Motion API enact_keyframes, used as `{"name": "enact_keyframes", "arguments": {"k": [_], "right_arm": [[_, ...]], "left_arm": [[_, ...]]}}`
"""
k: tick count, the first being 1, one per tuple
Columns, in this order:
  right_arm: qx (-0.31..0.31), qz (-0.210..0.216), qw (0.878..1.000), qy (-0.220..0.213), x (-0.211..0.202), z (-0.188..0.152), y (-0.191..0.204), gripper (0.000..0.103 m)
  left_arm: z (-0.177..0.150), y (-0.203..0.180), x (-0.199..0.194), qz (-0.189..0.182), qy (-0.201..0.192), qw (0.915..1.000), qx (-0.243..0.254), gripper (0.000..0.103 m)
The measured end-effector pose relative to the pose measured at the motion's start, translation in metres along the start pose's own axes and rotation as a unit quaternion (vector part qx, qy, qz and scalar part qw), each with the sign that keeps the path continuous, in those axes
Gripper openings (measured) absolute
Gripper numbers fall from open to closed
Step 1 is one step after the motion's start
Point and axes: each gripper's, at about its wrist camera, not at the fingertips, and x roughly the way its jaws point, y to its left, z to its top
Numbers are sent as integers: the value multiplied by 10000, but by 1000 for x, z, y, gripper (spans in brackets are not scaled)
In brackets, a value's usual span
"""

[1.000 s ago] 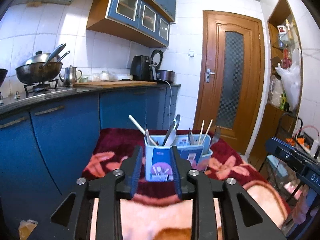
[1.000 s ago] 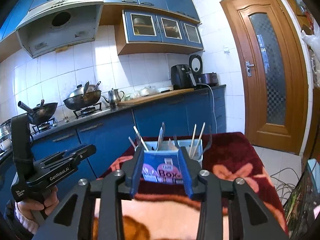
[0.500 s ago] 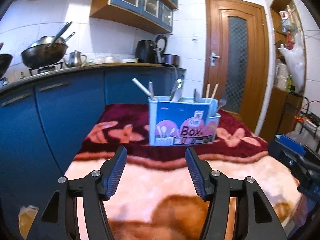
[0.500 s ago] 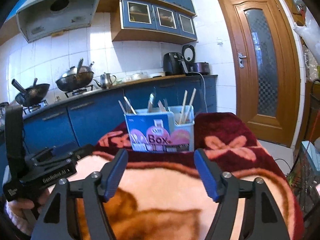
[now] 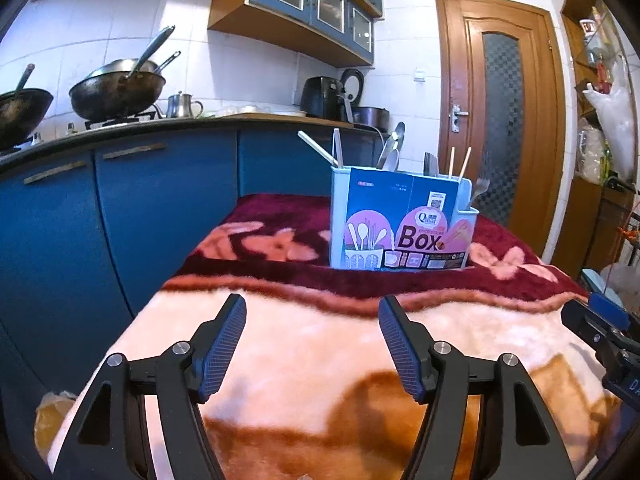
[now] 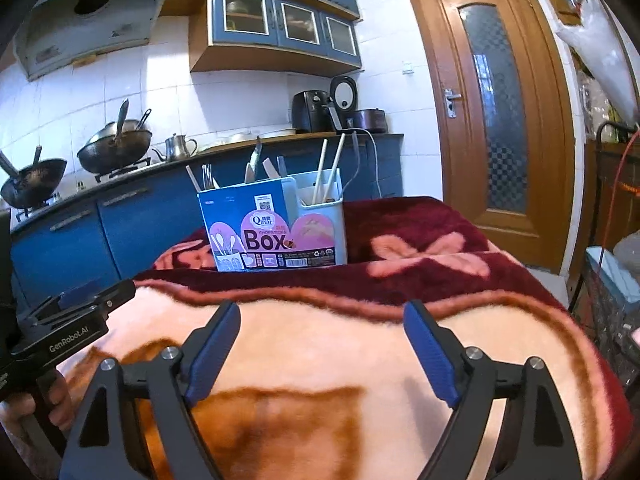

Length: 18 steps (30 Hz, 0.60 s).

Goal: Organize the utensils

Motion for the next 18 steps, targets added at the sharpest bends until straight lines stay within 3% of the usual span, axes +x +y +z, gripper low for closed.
{"name": "enact_keyframes", "arguments": {"k": [18], "right_arm": [[-4, -76, 9999, -147, -4, -2, 1, 86]], "left_arm": [[-1, -3, 0, 103, -8, 9999, 45, 70]]}}
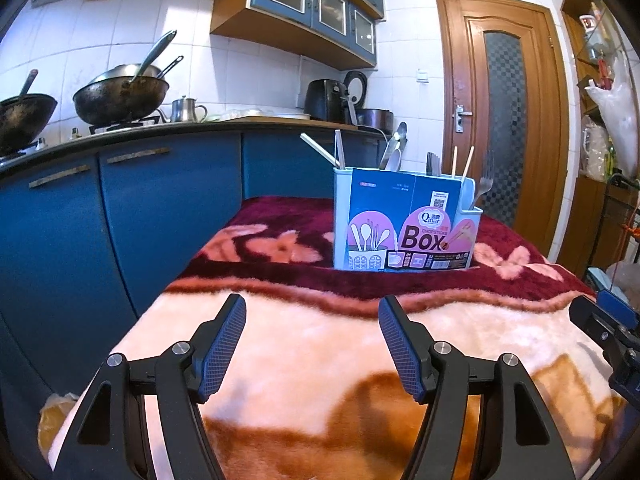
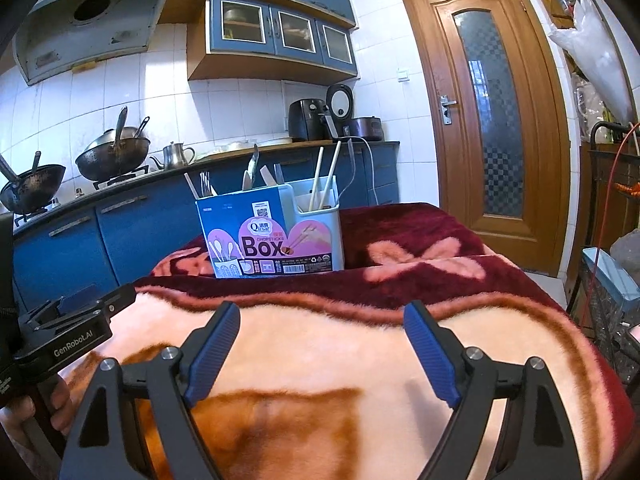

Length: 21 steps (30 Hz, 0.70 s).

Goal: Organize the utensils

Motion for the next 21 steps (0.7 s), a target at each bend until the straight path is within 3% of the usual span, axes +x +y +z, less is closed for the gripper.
{"name": "enact_keyframes", "arguments": {"k": [21], "right_arm": [[-6, -4, 10000, 7, 0, 0, 0, 86]], "left_arm": [[-1, -1, 0, -26, -7, 10000, 10, 70]]}}
